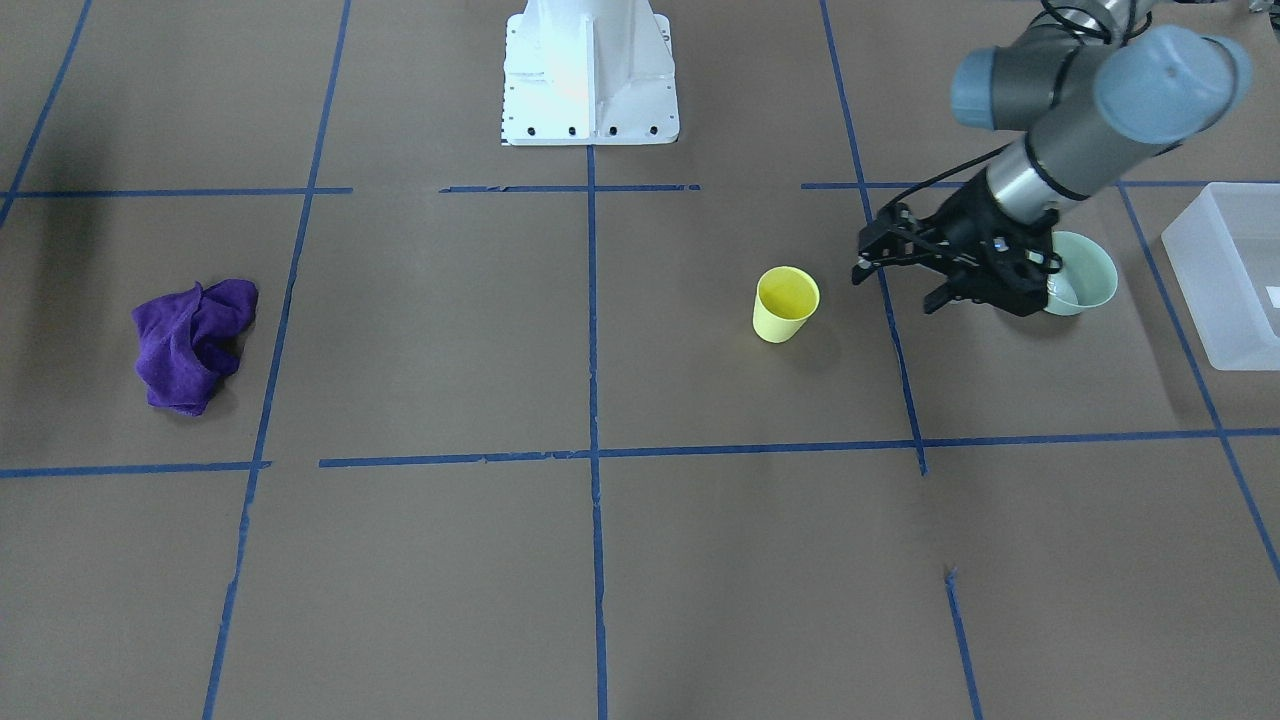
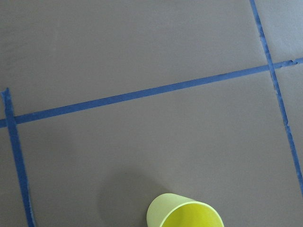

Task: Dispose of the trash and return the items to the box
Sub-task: 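Move the left gripper toward the yellow cup, then grasp the yellow cup with the left gripper and lift it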

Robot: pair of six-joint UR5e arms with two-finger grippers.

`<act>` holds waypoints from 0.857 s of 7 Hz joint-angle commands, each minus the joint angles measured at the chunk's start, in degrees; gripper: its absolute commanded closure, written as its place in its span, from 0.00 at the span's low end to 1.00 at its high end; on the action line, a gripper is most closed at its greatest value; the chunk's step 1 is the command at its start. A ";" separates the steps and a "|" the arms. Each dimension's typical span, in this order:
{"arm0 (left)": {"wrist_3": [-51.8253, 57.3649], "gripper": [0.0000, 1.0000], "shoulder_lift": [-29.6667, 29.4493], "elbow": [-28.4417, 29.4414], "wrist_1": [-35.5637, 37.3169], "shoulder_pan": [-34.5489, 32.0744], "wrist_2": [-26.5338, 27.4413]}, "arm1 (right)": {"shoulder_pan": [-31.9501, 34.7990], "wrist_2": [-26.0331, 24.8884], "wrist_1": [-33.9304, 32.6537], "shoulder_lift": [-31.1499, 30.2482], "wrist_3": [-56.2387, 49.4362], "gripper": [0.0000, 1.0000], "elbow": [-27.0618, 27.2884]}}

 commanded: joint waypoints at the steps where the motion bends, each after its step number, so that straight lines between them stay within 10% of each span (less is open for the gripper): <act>1: -0.60 0.00 2.17 0.52 0.07 1.75 1.59 | 0.00 0.05 0.00 -0.14 -0.12 0.00 -0.20; 5: -0.24 0.07 1.13 6.66 -2.64 6.58 1.50 | -0.09 0.05 1.41 -0.06 -0.56 0.00 -1.61; 6: -0.16 0.25 1.13 7.37 -3.70 6.76 1.50 | -0.18 0.05 1.41 0.03 -0.56 0.00 -1.95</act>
